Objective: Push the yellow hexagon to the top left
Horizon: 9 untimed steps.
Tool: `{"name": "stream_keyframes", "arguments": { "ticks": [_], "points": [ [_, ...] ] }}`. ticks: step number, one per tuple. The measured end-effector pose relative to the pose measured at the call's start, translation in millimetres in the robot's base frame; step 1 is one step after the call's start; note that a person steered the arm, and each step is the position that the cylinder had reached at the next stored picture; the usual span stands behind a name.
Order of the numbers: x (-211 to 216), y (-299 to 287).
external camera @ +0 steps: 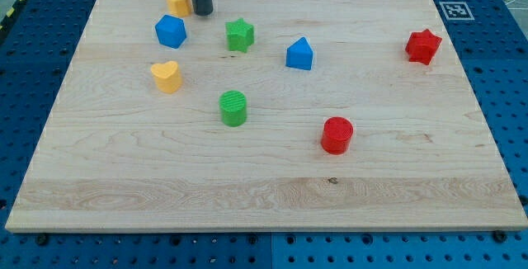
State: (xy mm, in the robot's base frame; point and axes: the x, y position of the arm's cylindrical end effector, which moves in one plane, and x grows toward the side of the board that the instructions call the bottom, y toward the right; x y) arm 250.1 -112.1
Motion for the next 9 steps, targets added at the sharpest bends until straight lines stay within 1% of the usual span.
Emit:
{"name": "stream_keyframes", "arguments": {
  "ticks": [1, 3, 4, 5, 6, 7, 8, 9],
  "points": [
    [0.0, -5.2],
    [0.0, -57.8],
    [3.3, -63.1],
    [-7.4, -32.4],
    [-29.7, -32.4],
    [-31.5, -34.5],
    [-42.1, -61.8],
    [-42.5, -99.8]
  ]
}}
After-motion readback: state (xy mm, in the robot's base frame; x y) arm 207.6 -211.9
